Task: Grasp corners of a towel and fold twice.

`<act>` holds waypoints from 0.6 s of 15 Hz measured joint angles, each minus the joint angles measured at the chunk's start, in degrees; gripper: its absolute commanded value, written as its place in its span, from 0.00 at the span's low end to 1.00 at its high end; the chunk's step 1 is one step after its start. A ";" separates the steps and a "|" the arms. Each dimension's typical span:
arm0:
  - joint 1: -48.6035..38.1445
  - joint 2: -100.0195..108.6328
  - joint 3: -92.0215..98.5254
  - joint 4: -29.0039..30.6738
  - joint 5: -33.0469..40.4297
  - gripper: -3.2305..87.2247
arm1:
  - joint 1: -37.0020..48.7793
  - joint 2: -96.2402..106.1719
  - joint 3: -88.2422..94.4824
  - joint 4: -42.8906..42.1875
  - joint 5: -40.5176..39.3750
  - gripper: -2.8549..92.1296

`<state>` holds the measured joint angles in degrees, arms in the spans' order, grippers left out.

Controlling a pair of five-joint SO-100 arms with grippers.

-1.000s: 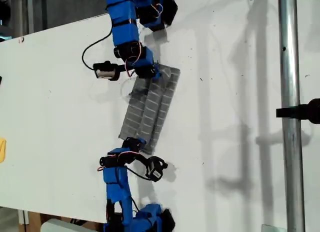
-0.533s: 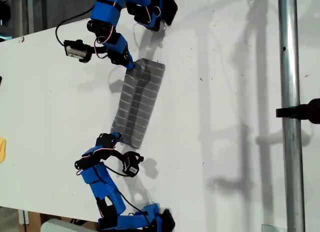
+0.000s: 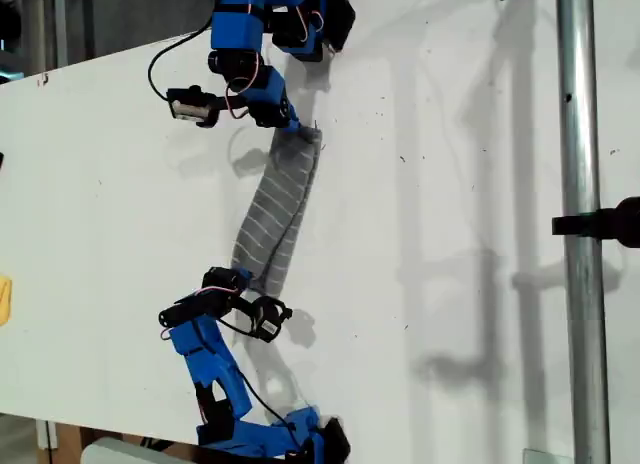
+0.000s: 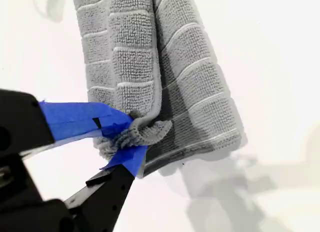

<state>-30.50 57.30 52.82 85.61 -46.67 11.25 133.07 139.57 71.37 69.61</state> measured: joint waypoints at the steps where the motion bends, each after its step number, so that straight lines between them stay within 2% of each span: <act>1: 0.18 -1.05 0.00 -0.26 -0.35 0.11 | -0.53 0.79 2.37 -1.58 0.88 0.03; 3: 0.00 -2.11 0.00 -0.70 -0.62 0.13 | -0.44 0.97 3.16 -2.55 1.23 0.03; 5: 0.88 -2.11 0.00 -0.26 -0.70 0.22 | -0.44 1.14 3.16 -2.90 1.23 0.03; 7: 3.52 -1.76 0.00 2.72 -1.05 0.29 | -0.44 1.49 3.16 -2.81 1.23 0.03; 9: 6.42 0.88 0.26 7.47 -0.53 0.31 | -0.44 2.55 3.16 -2.81 1.23 0.03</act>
<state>-24.08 58.18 53.09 93.08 -47.20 10.81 135.62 142.73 68.55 70.84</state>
